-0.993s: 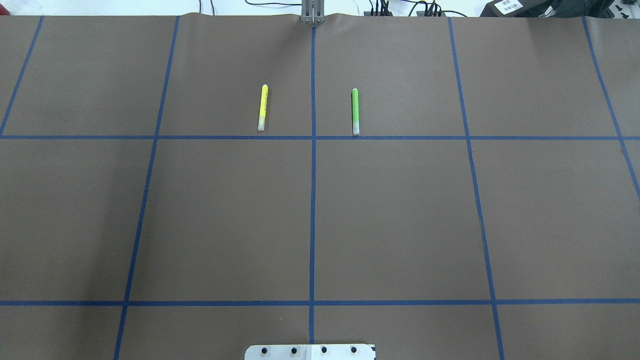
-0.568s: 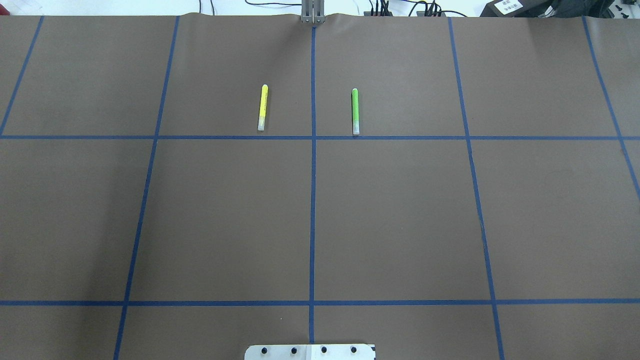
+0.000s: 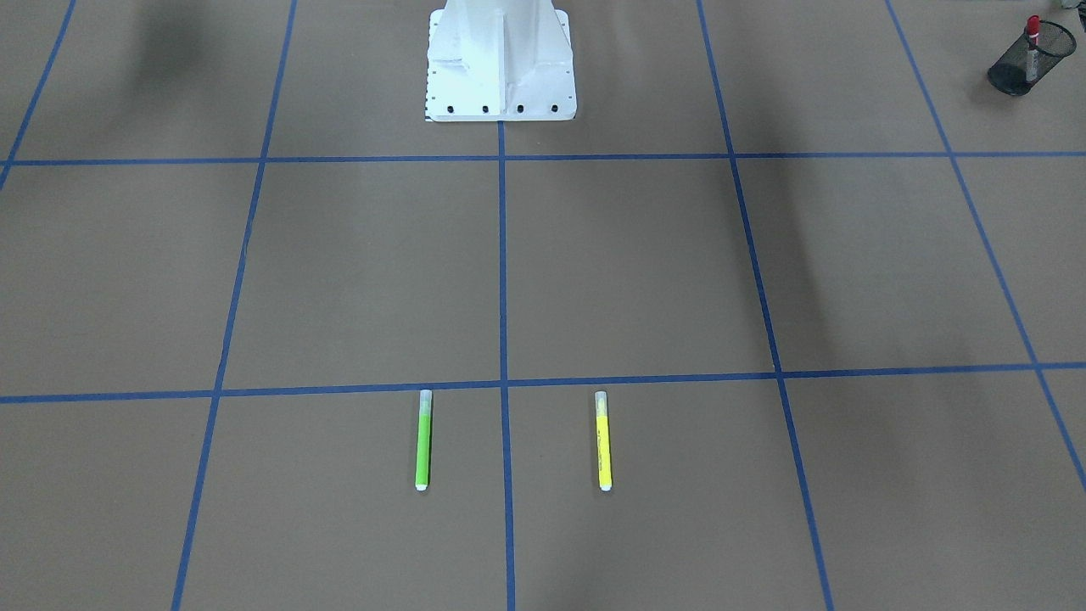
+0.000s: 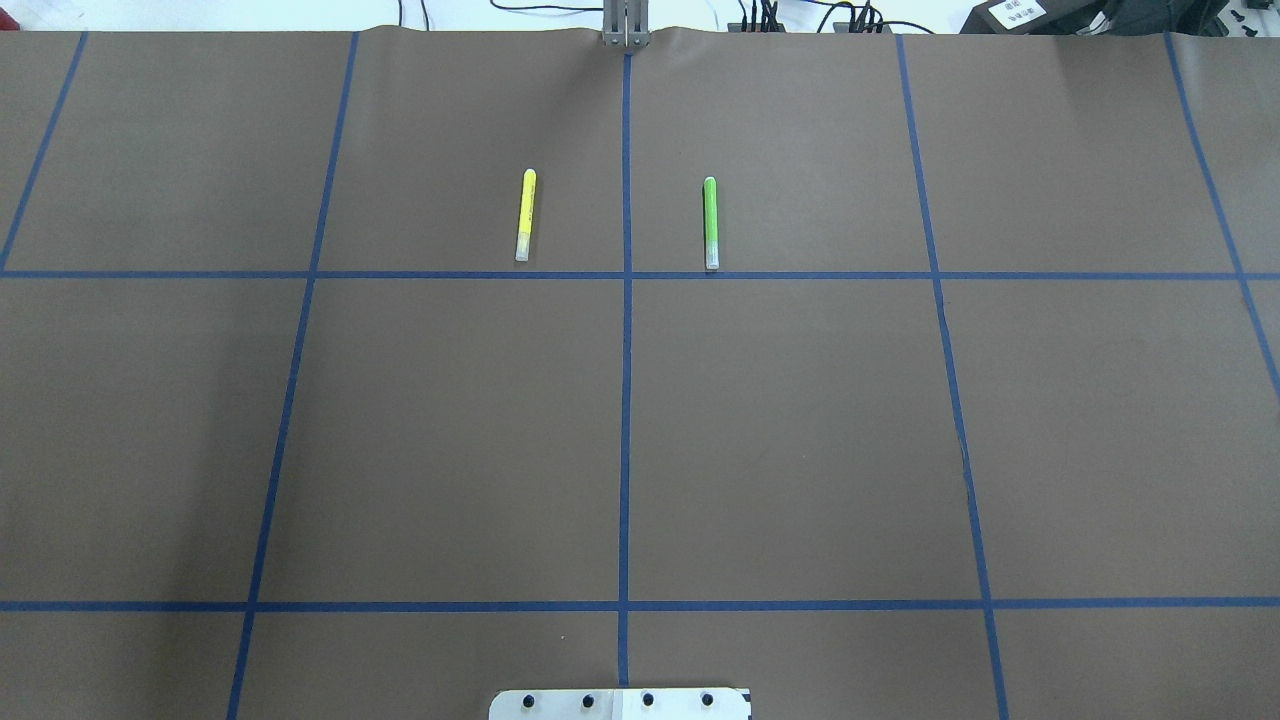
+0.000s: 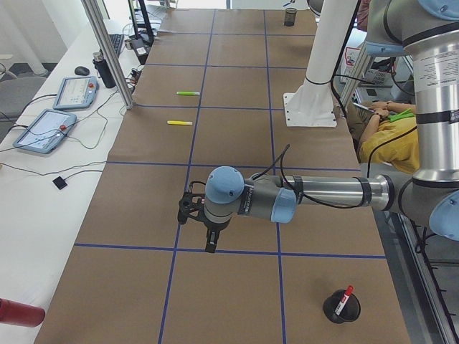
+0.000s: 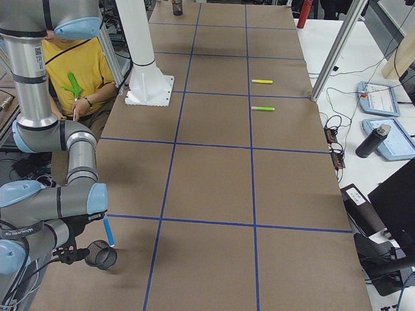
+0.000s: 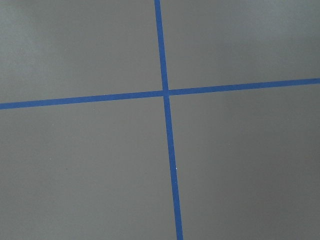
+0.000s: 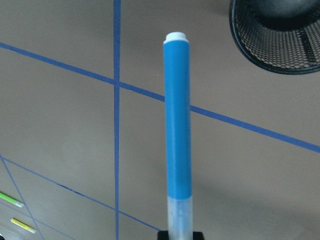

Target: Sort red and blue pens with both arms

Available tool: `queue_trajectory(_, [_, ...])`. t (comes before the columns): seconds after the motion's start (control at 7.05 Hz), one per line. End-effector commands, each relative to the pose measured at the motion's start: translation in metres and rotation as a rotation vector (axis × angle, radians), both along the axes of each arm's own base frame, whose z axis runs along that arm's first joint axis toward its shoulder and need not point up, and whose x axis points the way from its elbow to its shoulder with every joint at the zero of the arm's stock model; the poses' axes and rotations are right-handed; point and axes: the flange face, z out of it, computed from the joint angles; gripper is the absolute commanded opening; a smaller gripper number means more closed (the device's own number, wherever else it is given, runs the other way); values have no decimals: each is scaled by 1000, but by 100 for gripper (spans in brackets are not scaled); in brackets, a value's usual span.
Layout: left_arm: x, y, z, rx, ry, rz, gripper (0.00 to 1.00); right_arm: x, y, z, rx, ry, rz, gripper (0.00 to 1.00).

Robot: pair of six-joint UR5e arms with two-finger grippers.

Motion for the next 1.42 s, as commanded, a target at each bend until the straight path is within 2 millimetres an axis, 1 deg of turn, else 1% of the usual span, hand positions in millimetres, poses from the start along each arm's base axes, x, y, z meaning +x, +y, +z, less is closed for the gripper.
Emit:
queue_trajectory(0.0, [0, 0, -1, 6, 0, 1, 100, -11, 11, 15, -23, -44, 27, 0])
queue_trajectory(0.14, [0, 1, -3, 11, 0, -1, 100, -17, 15, 25, -30, -71, 36, 0])
queue_trajectory(0.28, [0, 1, -4, 12, 0, -1, 100, -10, 21, 24, -25, -57, 25, 0])
queue_trajectory(0.43, [0, 1, -4, 12, 1, -1, 100, -4, 34, 22, -22, -40, 18, 0])
queue_trajectory(0.57, [1, 4, -3, 8, 19, 3, 100, 5, 39, 20, -19, -20, -4, 0])
queue_trajectory(0.85, [2, 12, -8, 15, 22, 4, 100, 2, 49, 21, -14, -17, -27, 0])
queue_trajectory(0.99, [2, 18, -8, 12, 22, 4, 100, 4, 50, 19, -12, -11, -29, 0])
queue_trajectory(1.28, [2, 19, -11, 16, 22, 4, 100, 3, 52, 23, -8, 7, -42, 0])
